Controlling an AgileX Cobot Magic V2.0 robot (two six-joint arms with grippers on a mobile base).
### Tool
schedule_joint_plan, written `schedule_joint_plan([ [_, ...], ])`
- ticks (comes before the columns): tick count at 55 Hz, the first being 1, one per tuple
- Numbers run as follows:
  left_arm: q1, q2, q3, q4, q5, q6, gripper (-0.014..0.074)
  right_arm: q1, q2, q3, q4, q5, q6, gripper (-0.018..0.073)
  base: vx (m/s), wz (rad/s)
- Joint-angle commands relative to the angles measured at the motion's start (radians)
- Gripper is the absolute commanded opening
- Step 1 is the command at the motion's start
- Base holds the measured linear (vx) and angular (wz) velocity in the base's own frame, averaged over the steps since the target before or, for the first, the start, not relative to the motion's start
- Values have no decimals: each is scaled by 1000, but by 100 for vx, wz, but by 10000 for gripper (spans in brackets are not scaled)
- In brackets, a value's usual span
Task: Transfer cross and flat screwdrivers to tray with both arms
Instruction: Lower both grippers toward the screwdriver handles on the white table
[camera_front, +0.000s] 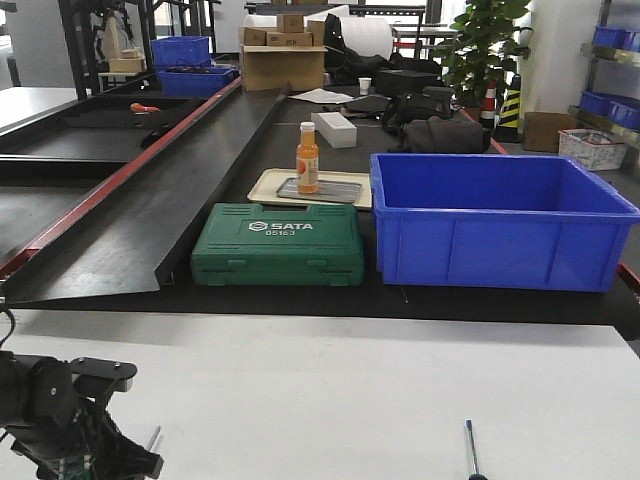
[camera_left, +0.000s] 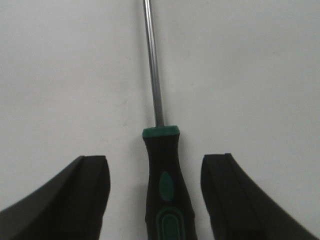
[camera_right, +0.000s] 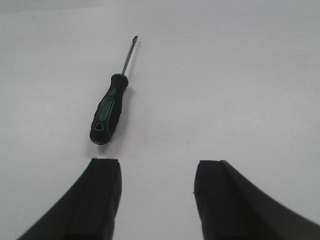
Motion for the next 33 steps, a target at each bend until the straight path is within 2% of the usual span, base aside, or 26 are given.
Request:
schedule_joint_plan([
  [1, -5, -14, -39, -10, -10, 1, 525, -6, 4, -36, -15, -66, -5, 428, 0, 0],
  [8, -5, 22, -39, -10, -25, 4, 525, -6, 4, -36, -15, -67, -7, 428, 0, 0],
  [15, -5, 57, -39, -10, -38, 4, 525, -6, 4, -36, 30, -51, 20, 428, 0, 0],
  [24, -5, 84, -39, -10, -60, 4, 525, -6, 36, -71, 45, 61, 15, 428, 0, 0],
  [33, -5, 90, -39, -10, -64, 4, 524, -6, 130, -165, 43, 144, -73, 428, 0, 0],
])
